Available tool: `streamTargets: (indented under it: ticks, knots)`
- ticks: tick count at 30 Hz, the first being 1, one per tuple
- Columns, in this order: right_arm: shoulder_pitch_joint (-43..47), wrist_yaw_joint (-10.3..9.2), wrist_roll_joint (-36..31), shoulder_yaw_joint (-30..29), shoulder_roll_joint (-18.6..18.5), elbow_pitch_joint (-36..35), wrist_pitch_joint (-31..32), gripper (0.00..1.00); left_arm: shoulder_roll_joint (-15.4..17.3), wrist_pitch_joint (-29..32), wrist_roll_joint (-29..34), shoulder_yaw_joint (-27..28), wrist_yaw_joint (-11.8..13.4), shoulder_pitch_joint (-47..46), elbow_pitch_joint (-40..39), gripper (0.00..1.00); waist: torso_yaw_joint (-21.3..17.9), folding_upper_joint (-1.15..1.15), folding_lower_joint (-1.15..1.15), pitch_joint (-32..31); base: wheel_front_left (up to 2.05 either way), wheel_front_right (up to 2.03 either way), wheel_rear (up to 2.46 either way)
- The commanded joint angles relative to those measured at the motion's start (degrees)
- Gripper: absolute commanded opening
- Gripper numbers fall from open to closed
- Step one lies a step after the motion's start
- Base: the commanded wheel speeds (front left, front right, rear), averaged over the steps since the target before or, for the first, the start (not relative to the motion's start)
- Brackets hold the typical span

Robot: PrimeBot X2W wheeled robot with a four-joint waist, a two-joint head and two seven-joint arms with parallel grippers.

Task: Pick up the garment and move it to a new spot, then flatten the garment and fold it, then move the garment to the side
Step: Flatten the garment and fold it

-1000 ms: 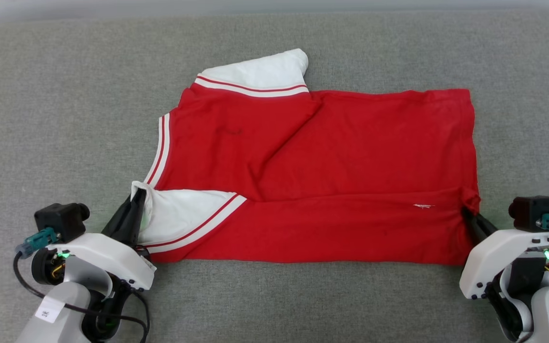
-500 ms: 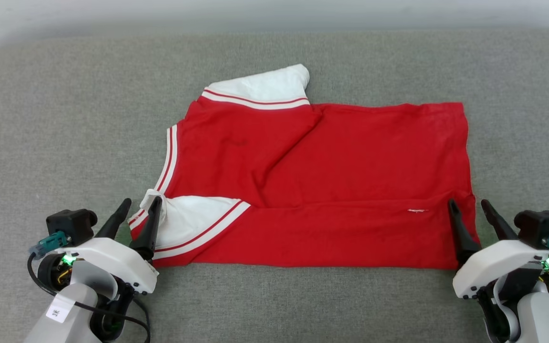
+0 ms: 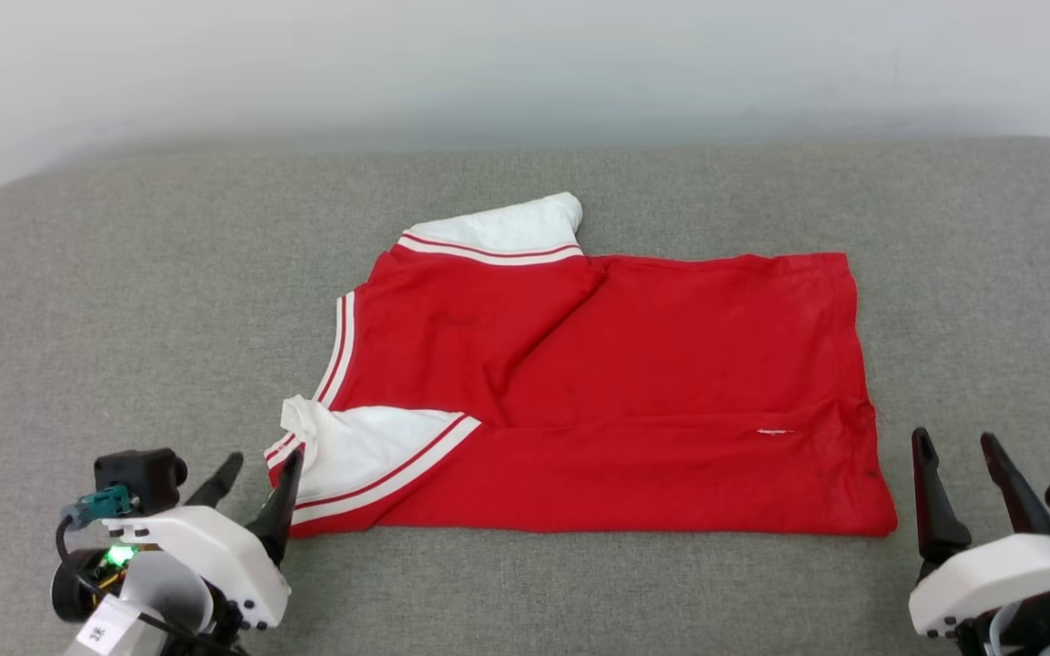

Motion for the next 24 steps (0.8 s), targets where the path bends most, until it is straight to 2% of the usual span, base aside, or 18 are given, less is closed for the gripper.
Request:
streamTargets:
  ticks: [1,7,12,17,24]
  knots:
    - [1.27,-0.04,0.65,-0.01,0.2,-0.96,0.38,1.0,0.93,2.36,-0.82,-0.18,0.37,1.08,-1.37,1.0,0.05,0.0,0.0,-0.73,0.0,0.0,0.0]
    - [3.68,-0.05,2.5,1.06,0.2,-3.4,2.3,1.0,5.05,16.19,-5.01,-1.77,0.51,3.23,-7.56,1.0,-0.73,0.0,0.0,-1.31,0.0,0.0,0.0]
    - [4.17,-0.04,3.47,2.01,0.18,-3.87,2.63,1.0,7.39,26.63,-8.89,-3.17,0.4,3.36,-9.74,1.0,-1.81,0.0,0.0,-0.95,0.0,0.0,0.0]
    - [3.25,-0.04,4.17,2.89,0.18,-3.69,2.59,1.0,7.77,31.83,-10.43,-4.05,0.89,1.05,-7.39,1.0,-2.79,0.0,0.0,0.31,0.0,0.0,0.0]
    - [2.23,-0.04,5.66,3.71,0.18,-2.69,2.28,1.0,5.3,34.17,-10.45,-6.88,-1.97,-2.07,-0.62,1.0,-3.68,0.0,0.0,1.85,0.0,0.0,0.0]
